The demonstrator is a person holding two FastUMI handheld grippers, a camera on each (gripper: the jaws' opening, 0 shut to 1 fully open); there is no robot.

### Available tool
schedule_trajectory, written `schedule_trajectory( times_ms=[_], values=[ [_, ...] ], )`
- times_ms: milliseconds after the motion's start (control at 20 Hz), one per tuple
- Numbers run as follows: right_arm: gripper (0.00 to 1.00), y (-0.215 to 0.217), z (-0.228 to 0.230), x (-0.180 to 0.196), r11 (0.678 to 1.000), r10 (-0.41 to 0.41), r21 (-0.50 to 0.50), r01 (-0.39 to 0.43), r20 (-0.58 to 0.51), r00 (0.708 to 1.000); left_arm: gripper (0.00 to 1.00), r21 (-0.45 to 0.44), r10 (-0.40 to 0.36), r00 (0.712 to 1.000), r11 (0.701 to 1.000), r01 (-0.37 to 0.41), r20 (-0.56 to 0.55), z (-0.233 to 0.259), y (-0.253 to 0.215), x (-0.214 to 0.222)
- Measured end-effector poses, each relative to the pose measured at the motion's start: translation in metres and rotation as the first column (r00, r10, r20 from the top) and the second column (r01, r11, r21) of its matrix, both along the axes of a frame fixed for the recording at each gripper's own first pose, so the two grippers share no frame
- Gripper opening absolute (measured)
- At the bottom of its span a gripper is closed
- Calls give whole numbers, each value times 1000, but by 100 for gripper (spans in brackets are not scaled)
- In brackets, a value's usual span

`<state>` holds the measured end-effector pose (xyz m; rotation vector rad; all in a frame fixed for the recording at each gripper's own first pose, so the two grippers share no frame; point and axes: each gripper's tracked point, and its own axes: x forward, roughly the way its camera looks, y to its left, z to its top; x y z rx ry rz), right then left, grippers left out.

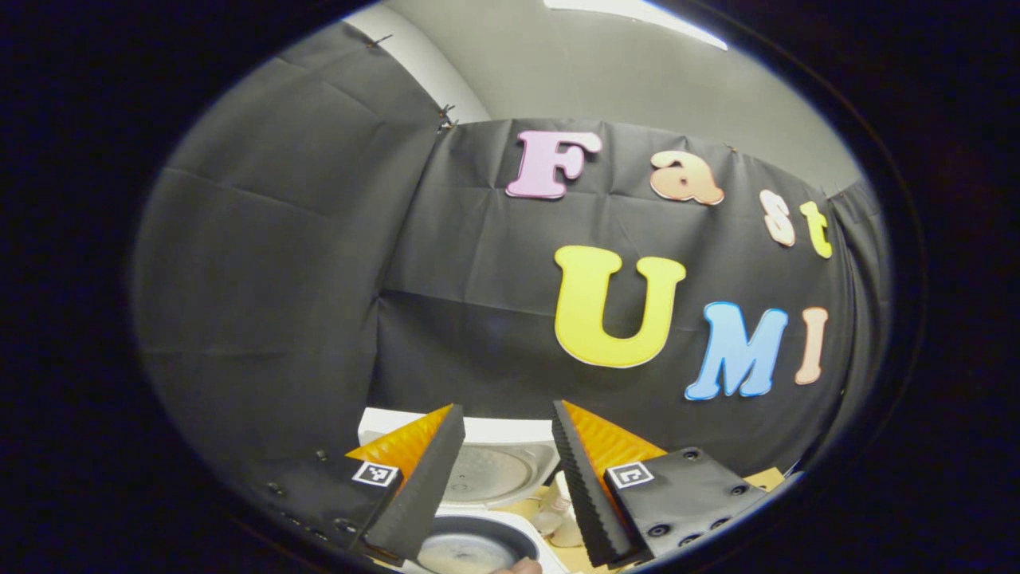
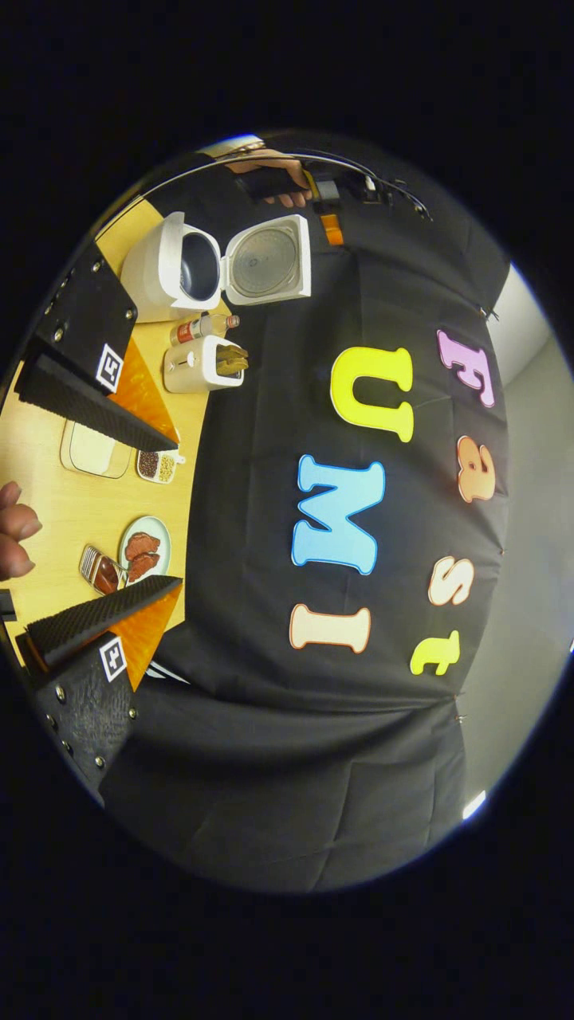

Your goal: Close the left gripper, press the button to open the rice cooker; take a wooden spoon from the chopstick holder with the right hand, scoop a spoonful of rice and pour it into the rice cooker, then put the wooden spoon back into the chopstick holder.

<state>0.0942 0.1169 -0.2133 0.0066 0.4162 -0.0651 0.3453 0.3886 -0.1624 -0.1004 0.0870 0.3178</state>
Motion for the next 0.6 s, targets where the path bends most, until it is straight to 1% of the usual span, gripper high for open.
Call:
schedule_trajectory(
  times_ms=[100, 150, 200, 400, 500, 550, 600],
  values=[
    [95, -1, 8, -1, 1000, 11, -19, -11, 3, 1000, 80, -3, 29, 999, 1000, -29, -25, -11, 15, 24],
    [95, -2, 7, -3, 999, 14, -37, -14, 2, 1000, 73, 7, 47, 999, 999, -47, -26, -13, 25, 36],
    [95, -2, 6, -3, 999, 16, -47, -16, -3, 1000, 80, 24, 58, 998, 998, -58, -27, -16, 34, 49],
    [95, -1, -1, -7, 999, 14, -42, -15, -32, 999, 80, 88, 74, 993, 994, -67, -89, -35, 58, 97],
    [95, -2, -4, -11, 998, 14, -54, -16, -34, 999, 80, 82, 70, 985, 995, -58, -155, -56, 62, 114],
    [95, -3, -6, -13, 998, 15, -61, -17, -38, 999, 80, 73, 80, 979, 995, -67, -187, -68, 66, 118],
    [95, -3, -9, -16, 998, 16, -62, -19, -49, 999, 80, 75, 117, 966, 992, -102, -229, -77, 70, 116]
  ],
)
